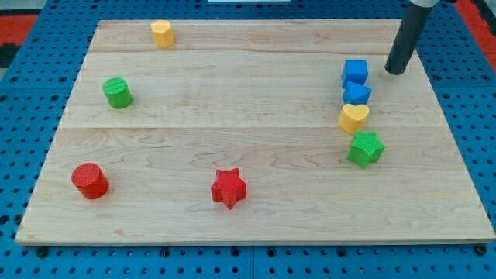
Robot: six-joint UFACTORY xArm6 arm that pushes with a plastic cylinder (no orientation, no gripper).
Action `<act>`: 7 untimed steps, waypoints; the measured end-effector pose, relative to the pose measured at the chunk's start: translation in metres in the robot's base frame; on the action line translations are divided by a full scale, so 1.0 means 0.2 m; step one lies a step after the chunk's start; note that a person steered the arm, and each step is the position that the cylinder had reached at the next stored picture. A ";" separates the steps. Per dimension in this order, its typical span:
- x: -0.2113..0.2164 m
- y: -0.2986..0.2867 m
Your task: Move your arm to the top left of the board
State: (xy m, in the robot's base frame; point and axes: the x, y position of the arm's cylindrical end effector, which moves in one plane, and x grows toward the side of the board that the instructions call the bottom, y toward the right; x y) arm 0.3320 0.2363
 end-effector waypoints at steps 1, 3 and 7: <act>0.01 -0.12; 0.01 -0.21; -0.09 -1.56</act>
State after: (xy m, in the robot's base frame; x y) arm 0.3148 -0.0752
